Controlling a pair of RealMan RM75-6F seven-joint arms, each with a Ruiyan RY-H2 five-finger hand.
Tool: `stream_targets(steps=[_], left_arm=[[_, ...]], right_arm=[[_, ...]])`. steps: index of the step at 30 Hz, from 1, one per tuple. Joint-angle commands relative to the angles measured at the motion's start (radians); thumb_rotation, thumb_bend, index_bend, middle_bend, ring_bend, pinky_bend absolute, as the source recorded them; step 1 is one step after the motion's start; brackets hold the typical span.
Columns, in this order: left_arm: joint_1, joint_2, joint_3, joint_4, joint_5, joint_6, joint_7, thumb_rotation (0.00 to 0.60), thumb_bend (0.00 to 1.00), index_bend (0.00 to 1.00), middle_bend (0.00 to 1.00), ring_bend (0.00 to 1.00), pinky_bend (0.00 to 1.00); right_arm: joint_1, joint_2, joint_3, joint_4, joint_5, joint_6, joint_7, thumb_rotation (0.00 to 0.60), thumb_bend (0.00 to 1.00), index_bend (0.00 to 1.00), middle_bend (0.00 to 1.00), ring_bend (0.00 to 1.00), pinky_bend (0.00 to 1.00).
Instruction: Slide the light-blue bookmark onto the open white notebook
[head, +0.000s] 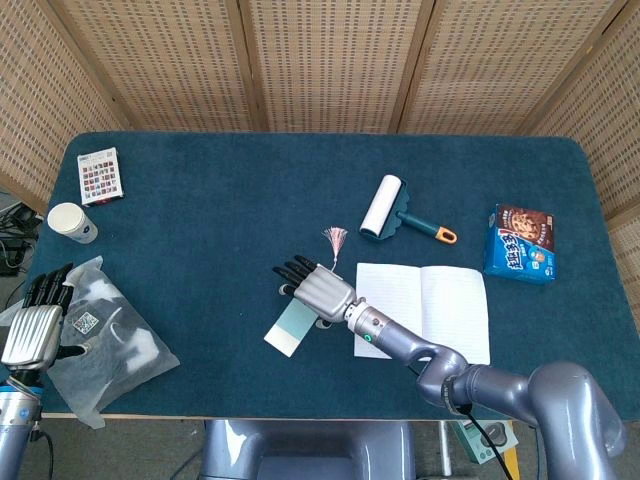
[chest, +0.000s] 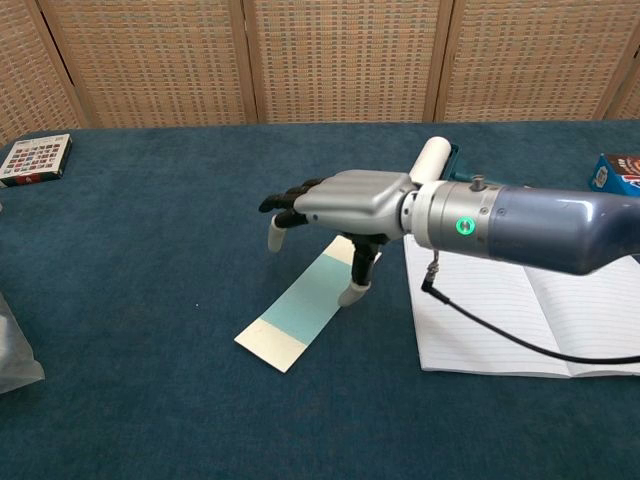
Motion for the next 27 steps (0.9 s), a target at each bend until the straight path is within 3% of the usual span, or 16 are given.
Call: stream_targets(steps=[1,7,27], left_arm=[[0.0,-0.001,0.001,0.002,-0.002,-0.002,-0.001,0.6,0.12,0.0,0.0,0.0,0.0],[-0.002,-0.001,0.001,0.002,-0.004,-0.005,-0.003,0.6,0.12,0.0,0.0,0.0,0.0],[-0.01,-0.004,0.003,0.009,-0.017,-0.026,-0.008,0.6,0.12,0.0,0.0,0.0,0.0]], right_arm=[[0.014,-0.021,-0.012,0.018,-0.001,-0.011,0.002,0.6,0.18,0.28,0.0,0.0,0.05],[0.045,-0.065,-0.023,0.072,0.005,-0.022,0.017,0.6,0.18,0.27,0.0,0.0,0.05],[0.096,-0.077,-0.073,0.147,0.005,-0.057,0.008,0.6,0.18,0.27,0.0,0.0,0.02]])
